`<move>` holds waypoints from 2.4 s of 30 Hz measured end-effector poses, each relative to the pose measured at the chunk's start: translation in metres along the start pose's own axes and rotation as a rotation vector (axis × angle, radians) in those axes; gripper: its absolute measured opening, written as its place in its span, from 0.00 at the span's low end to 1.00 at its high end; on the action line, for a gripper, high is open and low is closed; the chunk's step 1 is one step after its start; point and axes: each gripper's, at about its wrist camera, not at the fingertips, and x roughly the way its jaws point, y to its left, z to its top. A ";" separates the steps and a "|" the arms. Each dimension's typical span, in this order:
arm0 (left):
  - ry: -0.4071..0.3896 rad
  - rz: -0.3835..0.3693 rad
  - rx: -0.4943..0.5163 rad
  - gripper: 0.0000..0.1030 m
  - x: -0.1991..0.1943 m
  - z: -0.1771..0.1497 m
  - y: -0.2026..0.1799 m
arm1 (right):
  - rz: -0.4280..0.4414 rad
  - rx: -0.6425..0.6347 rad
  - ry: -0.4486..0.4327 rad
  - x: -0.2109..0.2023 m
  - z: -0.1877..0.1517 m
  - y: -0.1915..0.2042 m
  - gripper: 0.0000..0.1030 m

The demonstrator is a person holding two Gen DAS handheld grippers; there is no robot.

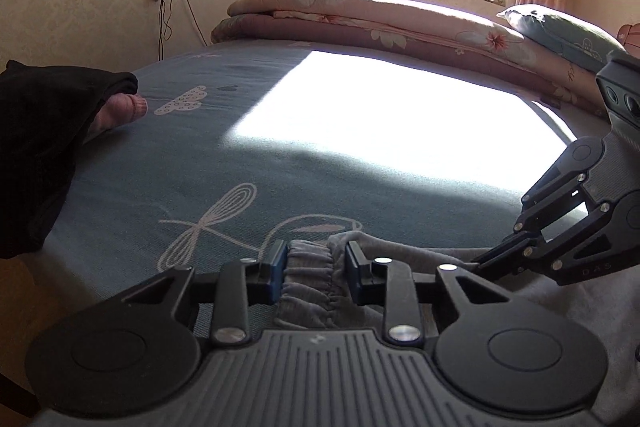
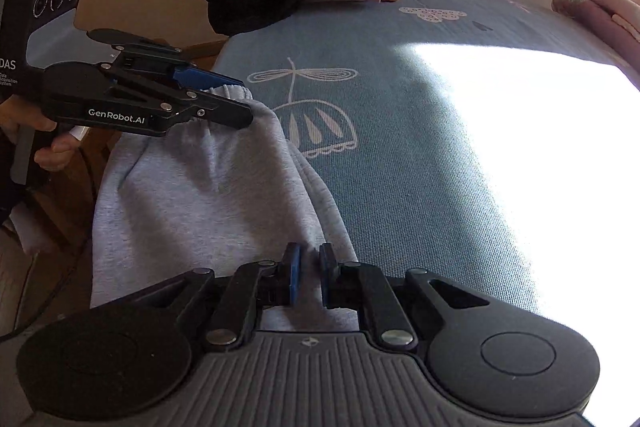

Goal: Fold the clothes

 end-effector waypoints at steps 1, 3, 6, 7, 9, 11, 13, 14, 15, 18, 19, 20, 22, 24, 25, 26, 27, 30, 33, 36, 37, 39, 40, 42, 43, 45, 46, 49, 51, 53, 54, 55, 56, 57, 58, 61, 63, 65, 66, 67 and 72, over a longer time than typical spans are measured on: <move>-0.008 0.003 -0.002 0.28 -0.003 0.002 -0.001 | -0.010 -0.019 -0.003 -0.002 0.001 0.003 0.03; -0.015 0.004 -0.010 0.28 -0.004 0.006 0.001 | -0.045 -0.040 -0.032 -0.008 0.004 0.007 0.03; 0.025 0.005 -0.039 0.34 0.008 0.008 0.007 | -0.070 -0.026 -0.058 -0.011 0.009 0.003 0.03; 0.062 0.012 -0.059 0.34 0.015 0.005 0.010 | -0.079 -0.021 -0.054 -0.008 0.009 0.003 0.03; 0.138 0.028 -0.104 0.36 0.030 0.000 0.017 | -0.098 -0.004 -0.028 0.004 0.009 0.002 0.10; 0.121 0.024 -0.121 0.37 0.023 -0.002 0.020 | -0.123 0.012 -0.021 0.008 0.009 0.003 0.16; 0.071 0.027 -0.121 0.42 0.005 0.001 0.022 | -0.133 0.033 -0.059 -0.003 0.007 0.000 0.18; 0.044 0.021 -0.120 0.47 -0.005 0.004 0.022 | -0.133 0.045 -0.083 -0.012 0.006 -0.004 0.19; 0.022 -0.001 -0.121 0.56 -0.014 0.005 0.021 | -0.135 0.058 -0.109 -0.023 0.006 -0.010 0.19; 0.031 -0.125 -0.128 0.60 -0.020 0.005 0.015 | -0.089 0.096 -0.115 -0.036 0.002 -0.014 0.19; 0.050 -0.154 -0.125 0.60 -0.017 0.003 0.011 | -0.072 0.109 -0.109 -0.037 0.001 -0.015 0.19; 0.088 -0.159 -0.124 0.61 -0.009 0.000 0.006 | -0.062 0.120 -0.097 -0.035 -0.001 -0.015 0.19; 0.208 -0.101 -0.113 0.61 0.011 -0.012 0.001 | -0.080 0.153 -0.062 -0.028 -0.005 -0.014 0.21; 0.199 -0.102 -0.090 0.60 0.011 -0.019 0.001 | -0.110 0.185 -0.036 -0.027 -0.011 -0.014 0.21; 0.207 -0.106 -0.089 0.60 0.005 -0.018 0.002 | -0.132 0.197 -0.033 -0.033 -0.014 -0.015 0.21; 0.207 -0.093 -0.091 0.61 -0.001 -0.015 0.003 | -0.161 0.212 -0.039 -0.043 -0.017 -0.017 0.23; 0.199 -0.071 -0.091 0.60 -0.008 -0.013 0.004 | -0.197 0.235 -0.053 -0.060 -0.023 -0.021 0.31; 0.162 -0.060 -0.066 0.61 -0.020 -0.002 -0.001 | -0.301 0.317 -0.098 -0.116 -0.043 -0.033 0.40; 0.139 -0.153 -0.052 0.66 -0.021 0.006 -0.016 | -0.378 0.414 -0.125 -0.165 -0.076 -0.039 0.40; 0.172 -0.203 0.009 0.67 -0.006 0.004 -0.046 | -0.424 0.522 -0.135 -0.195 -0.114 -0.036 0.41; 0.193 -0.201 0.030 0.67 0.001 0.002 -0.055 | -0.428 0.559 -0.137 -0.200 -0.128 -0.034 0.41; 0.256 -0.165 0.042 0.67 0.014 -0.005 -0.063 | -0.439 0.606 -0.130 -0.204 -0.150 -0.029 0.41; 0.287 -0.144 0.038 0.67 0.018 -0.009 -0.064 | -0.439 0.629 -0.123 -0.200 -0.161 -0.026 0.41; 0.339 -0.101 0.021 0.67 0.021 -0.021 -0.059 | -0.432 0.676 -0.108 -0.190 -0.182 -0.022 0.41; 0.351 -0.087 0.013 0.67 0.020 -0.026 -0.055 | -0.433 0.691 -0.101 -0.184 -0.190 -0.021 0.41; 0.348 -0.087 0.006 0.69 0.011 -0.031 -0.048 | -0.431 0.725 -0.089 -0.166 -0.200 -0.022 0.43; 0.358 -0.081 0.006 0.69 0.009 -0.032 -0.046 | -0.431 0.730 -0.106 -0.158 -0.203 -0.021 0.46; 0.380 -0.040 0.013 0.69 0.004 -0.030 -0.045 | -0.432 0.691 -0.192 -0.147 -0.194 -0.009 0.69; 0.378 -0.021 0.024 0.68 0.003 -0.026 -0.050 | -0.447 0.626 -0.186 -0.140 -0.183 0.000 0.68; 0.351 -0.045 0.049 0.68 0.003 -0.019 -0.058 | -0.458 0.553 -0.188 -0.145 -0.177 0.012 0.68; 0.345 -0.062 0.052 0.69 0.006 -0.018 -0.062 | -0.477 0.533 -0.192 -0.152 -0.178 0.016 0.67; 0.344 -0.078 0.053 0.69 0.010 -0.017 -0.064 | -0.505 0.519 -0.193 -0.160 -0.180 0.018 0.67; 0.349 -0.078 0.054 0.69 0.015 -0.018 -0.066 | -0.545 0.521 -0.185 -0.168 -0.185 0.018 0.67; 0.358 -0.070 0.055 0.69 0.020 -0.019 -0.067 | -0.594 0.533 -0.171 -0.176 -0.191 0.017 0.67; 0.367 -0.062 0.056 0.69 0.025 -0.020 -0.068 | -0.651 0.559 -0.151 -0.186 -0.200 0.012 0.67; 0.376 -0.053 0.042 0.71 0.030 -0.026 -0.065 | -0.767 0.697 -0.142 -0.212 -0.233 -0.014 0.67; 0.378 -0.051 0.044 0.73 0.030 -0.026 -0.066 | -0.794 0.811 -0.166 -0.222 -0.254 -0.035 0.67; 0.384 -0.054 0.050 0.76 0.031 -0.025 -0.067 | -0.779 0.900 -0.198 -0.222 -0.273 -0.055 0.67; 0.387 -0.053 0.051 0.77 0.032 -0.025 -0.068 | -0.749 0.942 -0.207 -0.219 -0.282 -0.065 0.72; 0.389 -0.051 0.053 0.78 0.033 -0.025 -0.068 | -0.730 0.954 -0.244 -0.215 -0.288 -0.070 0.74; 0.387 -0.050 0.047 0.80 0.033 -0.025 -0.070 | -0.764 0.910 -0.293 -0.229 -0.277 -0.058 0.78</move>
